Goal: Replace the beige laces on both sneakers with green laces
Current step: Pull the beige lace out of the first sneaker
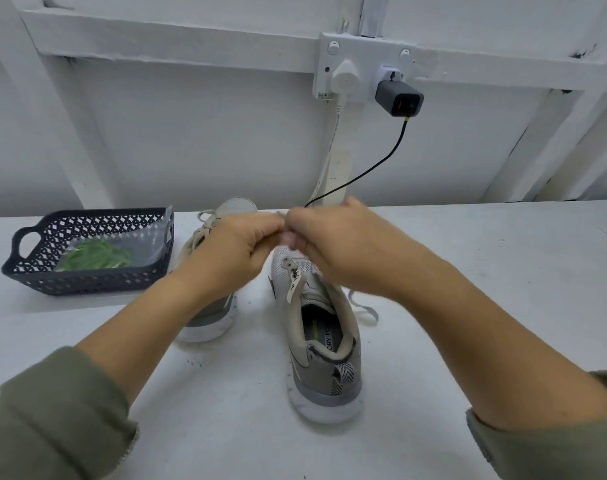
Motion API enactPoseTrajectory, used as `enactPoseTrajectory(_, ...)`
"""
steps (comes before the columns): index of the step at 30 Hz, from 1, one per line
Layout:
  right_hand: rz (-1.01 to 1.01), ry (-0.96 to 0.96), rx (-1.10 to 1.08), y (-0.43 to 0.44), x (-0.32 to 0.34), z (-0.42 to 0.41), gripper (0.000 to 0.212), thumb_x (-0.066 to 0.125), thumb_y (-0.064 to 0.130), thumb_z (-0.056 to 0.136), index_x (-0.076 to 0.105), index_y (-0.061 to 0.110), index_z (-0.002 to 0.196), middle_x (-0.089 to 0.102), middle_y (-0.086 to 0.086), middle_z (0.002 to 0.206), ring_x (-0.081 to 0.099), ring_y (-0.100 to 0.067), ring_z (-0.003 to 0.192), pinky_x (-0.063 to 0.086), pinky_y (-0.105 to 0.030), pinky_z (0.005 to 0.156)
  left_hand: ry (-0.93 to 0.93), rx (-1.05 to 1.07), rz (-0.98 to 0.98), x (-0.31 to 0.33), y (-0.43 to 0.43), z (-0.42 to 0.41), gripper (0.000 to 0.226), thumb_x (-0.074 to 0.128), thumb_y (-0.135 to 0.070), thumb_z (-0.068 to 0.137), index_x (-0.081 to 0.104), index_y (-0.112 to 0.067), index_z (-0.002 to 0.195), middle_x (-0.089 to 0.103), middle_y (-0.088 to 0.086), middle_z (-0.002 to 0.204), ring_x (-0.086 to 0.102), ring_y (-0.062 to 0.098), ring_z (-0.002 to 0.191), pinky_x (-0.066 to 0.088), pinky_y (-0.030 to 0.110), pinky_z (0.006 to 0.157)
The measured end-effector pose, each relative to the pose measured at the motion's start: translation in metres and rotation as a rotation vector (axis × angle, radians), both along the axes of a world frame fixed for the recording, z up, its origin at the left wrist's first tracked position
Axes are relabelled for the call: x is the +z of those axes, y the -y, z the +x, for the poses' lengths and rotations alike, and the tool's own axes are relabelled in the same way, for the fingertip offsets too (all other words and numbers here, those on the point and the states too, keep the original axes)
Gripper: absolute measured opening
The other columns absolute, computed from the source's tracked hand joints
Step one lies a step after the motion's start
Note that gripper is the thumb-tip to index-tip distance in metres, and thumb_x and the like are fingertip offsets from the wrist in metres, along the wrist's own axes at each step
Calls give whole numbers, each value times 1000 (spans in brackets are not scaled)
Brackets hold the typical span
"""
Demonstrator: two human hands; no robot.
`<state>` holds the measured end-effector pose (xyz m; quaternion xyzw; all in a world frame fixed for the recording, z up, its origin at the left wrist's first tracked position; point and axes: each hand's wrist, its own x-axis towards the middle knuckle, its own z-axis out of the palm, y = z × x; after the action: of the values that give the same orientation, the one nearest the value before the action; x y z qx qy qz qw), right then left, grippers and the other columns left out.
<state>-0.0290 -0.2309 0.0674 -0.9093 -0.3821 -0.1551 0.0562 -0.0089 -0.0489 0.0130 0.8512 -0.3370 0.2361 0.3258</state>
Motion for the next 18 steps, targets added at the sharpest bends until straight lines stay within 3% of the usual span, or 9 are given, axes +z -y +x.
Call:
enactPoseTrajectory(1,18,26,-13,4,6,7,25,33,39,103,50,22,97,58,9,87,52,-18,78,36,-35,83,-38,-43,24,-5,0,-2,19,46,-11,95,57,-25,89,61,-25,80,56,-8,78,46,12,72)
enactPoseTrajectory(3,39,66,-32,13,11,25,26,39,40,101,57,21,101,62,6,96,58,-20,89,33,-35,84,-118,-102,50,-14,1,-7,18,46,-6,97,62,-13,99,65,-12,92,61,4,89,50,26,80)
enactPoseTrajectory(7,65,129,-33,22,-3,54,32,44,42,98,63,16,99,61,1,89,59,-24,82,34,-38,80,-141,-162,-9,-18,5,-22,22,45,-17,99,64,-9,104,65,-3,94,61,14,92,50,33,80)
enactPoseTrajectory(11,58,115,-52,17,-27,58,45,27,43,93,63,16,94,60,-3,80,59,-28,75,34,-36,73,-55,-206,-355,-3,17,-37,21,48,-10,98,67,0,99,69,8,92,67,26,94,54,39,85)
enactPoseTrajectory(14,8,111,-41,13,-44,48,42,27,39,93,63,17,92,60,-2,76,60,-27,73,32,-35,71,-36,-122,-657,11,21,-32,19,48,1,97,64,2,108,70,10,99,66,20,103,50,35,95)
enactPoseTrajectory(16,-23,159,-17,10,-48,36,34,34,34,95,62,17,87,58,0,70,58,-25,67,34,-34,69,69,29,-597,15,13,-20,20,50,1,97,64,2,111,69,9,104,65,14,105,49,30,97)
enactPoseTrajectory(18,-27,223,40,6,-45,21,28,38,29,96,58,16,82,54,2,65,55,-25,61,43,-37,66,177,143,-286,11,-1,-7,18,52,-4,97,68,-2,106,69,3,102,64,9,100,48,23,93)
